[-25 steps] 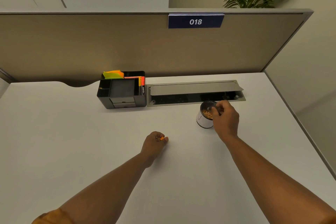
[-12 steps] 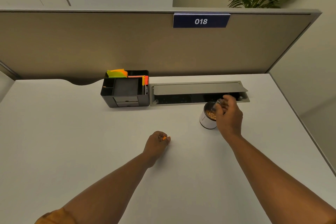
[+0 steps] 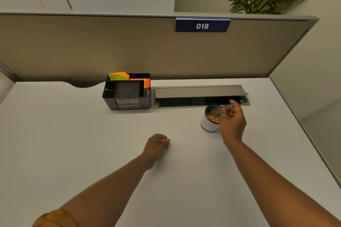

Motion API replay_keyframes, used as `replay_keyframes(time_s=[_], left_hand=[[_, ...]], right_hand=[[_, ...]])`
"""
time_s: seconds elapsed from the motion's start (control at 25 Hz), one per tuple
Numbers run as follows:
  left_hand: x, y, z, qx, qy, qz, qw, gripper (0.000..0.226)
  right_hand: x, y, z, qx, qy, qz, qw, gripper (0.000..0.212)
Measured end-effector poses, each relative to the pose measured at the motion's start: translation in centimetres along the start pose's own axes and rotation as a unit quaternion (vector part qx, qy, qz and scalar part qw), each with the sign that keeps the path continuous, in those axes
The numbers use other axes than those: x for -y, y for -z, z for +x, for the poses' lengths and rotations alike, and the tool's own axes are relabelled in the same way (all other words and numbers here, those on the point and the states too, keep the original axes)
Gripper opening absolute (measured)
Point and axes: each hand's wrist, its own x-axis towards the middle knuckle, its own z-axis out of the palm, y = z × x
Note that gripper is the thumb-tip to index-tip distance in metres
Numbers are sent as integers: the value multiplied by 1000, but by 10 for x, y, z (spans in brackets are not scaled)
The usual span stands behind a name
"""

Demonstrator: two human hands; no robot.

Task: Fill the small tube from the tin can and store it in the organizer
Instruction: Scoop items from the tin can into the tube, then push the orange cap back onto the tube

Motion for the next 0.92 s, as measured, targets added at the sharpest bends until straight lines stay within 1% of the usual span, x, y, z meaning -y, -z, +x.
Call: replay_keyframes(time_s=[0.12, 0.24, 0.32, 0.44, 0.68, 0.92], left_hand=[[1, 16, -8, 6, 4, -65, 998, 23], [-9, 25, -28, 33, -17, -108, 993, 23], [-19, 28, -45, 60, -38, -123, 990, 25], [-24, 34, -69, 85, -59, -108, 989, 29], [-16, 49, -101, 72, -85, -67, 992, 30], [-12, 61, -111, 45, -80, -120, 989, 22]], right_hand=[[0, -2, -26, 33, -31, 37, 998, 31], [2, -3, -63, 112, -92, 103, 984, 20], [3, -4, -88, 180, -139, 129, 965, 19], [3, -6, -119, 240, -166, 120, 949, 21], [9, -8, -159, 298, -190, 155, 923, 18], [16, -4, -168, 334, -206, 190, 900, 21]])
